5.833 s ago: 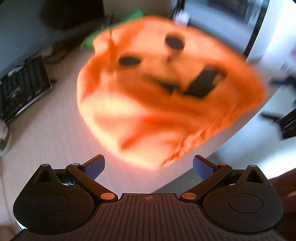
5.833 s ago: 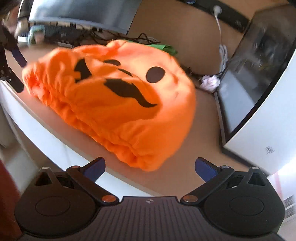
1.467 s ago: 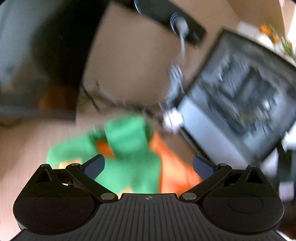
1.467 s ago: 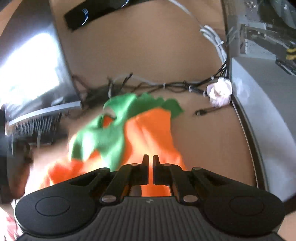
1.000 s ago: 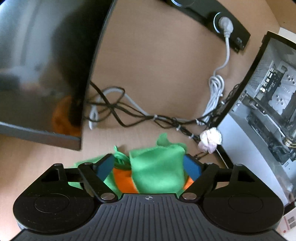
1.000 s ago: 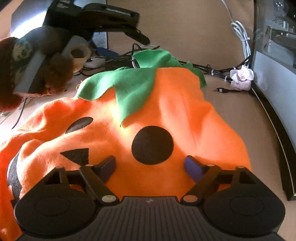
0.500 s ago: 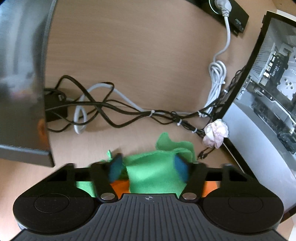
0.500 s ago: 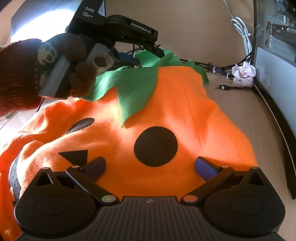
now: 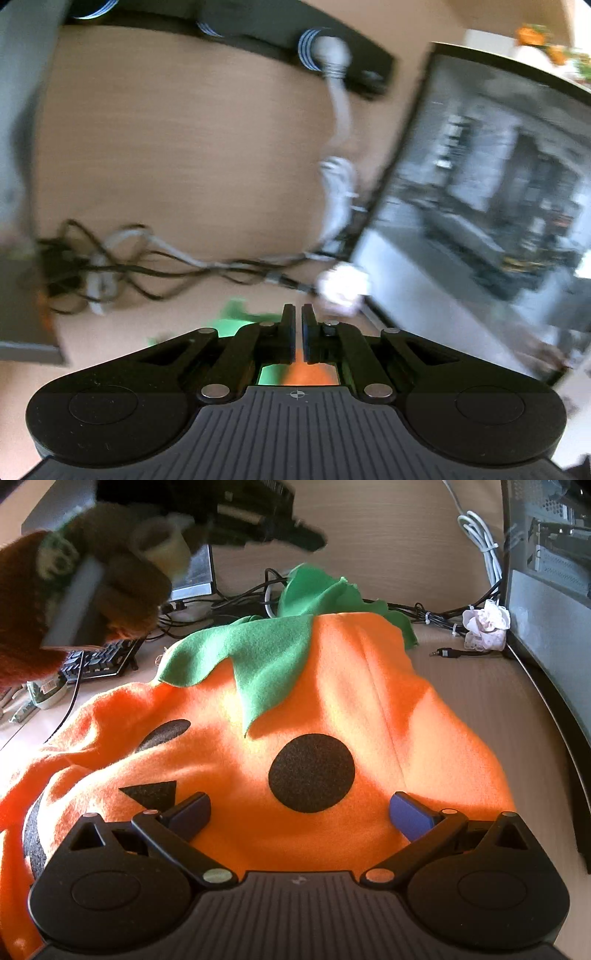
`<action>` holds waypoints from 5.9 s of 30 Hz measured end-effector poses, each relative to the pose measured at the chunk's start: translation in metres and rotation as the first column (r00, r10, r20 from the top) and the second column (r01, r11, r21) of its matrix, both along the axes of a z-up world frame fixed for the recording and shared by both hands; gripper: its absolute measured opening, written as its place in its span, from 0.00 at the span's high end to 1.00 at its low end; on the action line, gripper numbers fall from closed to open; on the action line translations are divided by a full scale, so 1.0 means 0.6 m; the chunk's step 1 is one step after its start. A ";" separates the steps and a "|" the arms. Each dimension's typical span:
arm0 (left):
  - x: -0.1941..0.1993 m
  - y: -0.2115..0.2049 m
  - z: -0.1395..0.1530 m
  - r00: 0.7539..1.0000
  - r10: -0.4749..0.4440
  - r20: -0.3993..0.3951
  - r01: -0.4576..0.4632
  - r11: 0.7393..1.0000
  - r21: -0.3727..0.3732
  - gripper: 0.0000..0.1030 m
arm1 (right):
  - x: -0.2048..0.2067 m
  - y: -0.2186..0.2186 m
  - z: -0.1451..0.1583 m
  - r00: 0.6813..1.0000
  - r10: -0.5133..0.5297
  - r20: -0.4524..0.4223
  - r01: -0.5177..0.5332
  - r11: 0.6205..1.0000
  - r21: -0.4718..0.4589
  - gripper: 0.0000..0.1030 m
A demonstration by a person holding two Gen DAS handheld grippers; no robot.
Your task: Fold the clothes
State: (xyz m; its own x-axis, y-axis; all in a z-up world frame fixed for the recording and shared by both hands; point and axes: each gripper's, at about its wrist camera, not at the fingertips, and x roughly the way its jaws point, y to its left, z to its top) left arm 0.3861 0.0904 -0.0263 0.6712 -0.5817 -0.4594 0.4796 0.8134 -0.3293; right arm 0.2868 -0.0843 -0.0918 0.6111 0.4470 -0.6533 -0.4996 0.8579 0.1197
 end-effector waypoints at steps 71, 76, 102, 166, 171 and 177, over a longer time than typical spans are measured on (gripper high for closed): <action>-0.094 0.120 -0.178 0.952 0.063 -0.298 -0.089 0.993 -0.074 0.00 | 0.262 0.094 0.195 0.989 0.099 0.113 -0.086 0.990 -0.111 0.68; -0.097 0.119 -0.178 0.955 0.061 -0.291 -0.086 0.994 -0.074 0.00 | 0.353 0.136 0.127 0.991 0.130 -0.036 -0.135 0.960 -0.246 0.73; -0.092 0.130 -0.174 0.944 0.018 -0.331 -0.057 0.992 -0.108 0.00 | 0.066 -0.013 0.153 0.980 0.198 0.006 -0.182 0.913 -0.366 0.82; -0.122 0.191 -0.121 0.873 0.327 -0.361 -0.344 0.939 0.019 0.00 | 0.397 0.166 0.021 0.940 0.327 -0.100 -0.339 0.927 -0.159 0.52; -0.127 0.204 -0.131 0.851 0.350 -0.392 -0.375 0.927 0.012 0.00 | 0.398 0.174 0.019 0.940 0.325 -0.102 -0.336 0.933 -0.131 0.72; -0.138 0.223 -0.105 0.864 0.348 -0.365 -0.377 0.926 -0.008 0.00 | 0.326 0.169 0.073 0.945 0.328 0.003 -0.325 0.937 -0.130 0.82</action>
State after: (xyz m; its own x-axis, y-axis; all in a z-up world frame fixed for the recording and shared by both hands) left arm 0.3035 0.2244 -0.0895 0.6452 -0.3715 -0.6676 -0.0027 0.8727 -0.4883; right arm 0.4827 0.0169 -0.0482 0.4622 0.5392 -0.7040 -0.7559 0.6547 0.0051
